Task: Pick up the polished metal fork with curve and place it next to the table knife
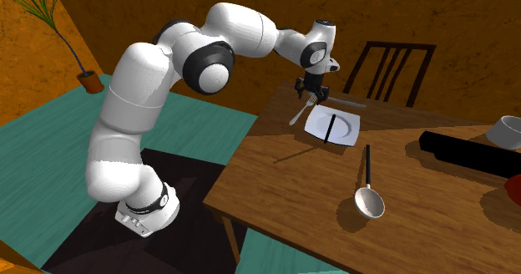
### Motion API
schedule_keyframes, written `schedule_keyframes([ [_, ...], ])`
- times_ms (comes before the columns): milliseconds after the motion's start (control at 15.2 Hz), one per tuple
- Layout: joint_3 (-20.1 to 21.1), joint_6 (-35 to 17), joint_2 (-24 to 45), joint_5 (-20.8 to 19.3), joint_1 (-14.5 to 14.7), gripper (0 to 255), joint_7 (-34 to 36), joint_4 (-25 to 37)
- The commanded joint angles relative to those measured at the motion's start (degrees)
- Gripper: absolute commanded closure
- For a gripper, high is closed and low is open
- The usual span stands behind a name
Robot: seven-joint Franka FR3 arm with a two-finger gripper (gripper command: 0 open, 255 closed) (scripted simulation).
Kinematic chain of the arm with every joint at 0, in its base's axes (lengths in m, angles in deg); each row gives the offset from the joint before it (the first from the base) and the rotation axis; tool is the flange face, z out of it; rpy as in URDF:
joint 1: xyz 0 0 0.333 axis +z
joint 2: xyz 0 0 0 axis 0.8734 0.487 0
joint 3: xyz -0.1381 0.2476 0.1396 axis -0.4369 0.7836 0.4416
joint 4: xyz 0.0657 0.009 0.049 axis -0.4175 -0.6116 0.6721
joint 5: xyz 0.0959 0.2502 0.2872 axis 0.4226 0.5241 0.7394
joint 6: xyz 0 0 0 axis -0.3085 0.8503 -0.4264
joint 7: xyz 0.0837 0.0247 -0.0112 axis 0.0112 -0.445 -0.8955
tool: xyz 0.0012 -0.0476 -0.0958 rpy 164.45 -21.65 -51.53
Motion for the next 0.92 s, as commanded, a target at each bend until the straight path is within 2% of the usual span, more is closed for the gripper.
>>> schedule_keyframes([
  [0,-0.01,0.0,0.0,0.0,-0.01,0,0.0,0.0],
  [66,-0.01,-0.01,0.0,0.0,-0.01,0,0.0,-0.02],
  [330,0.28,5.79,-2.47,0.49,-0.15,0,-0.32,3.36],
  [858,0.28,5.79,-2.47,0.49,-0.15,0,-0.32,3.36],
])
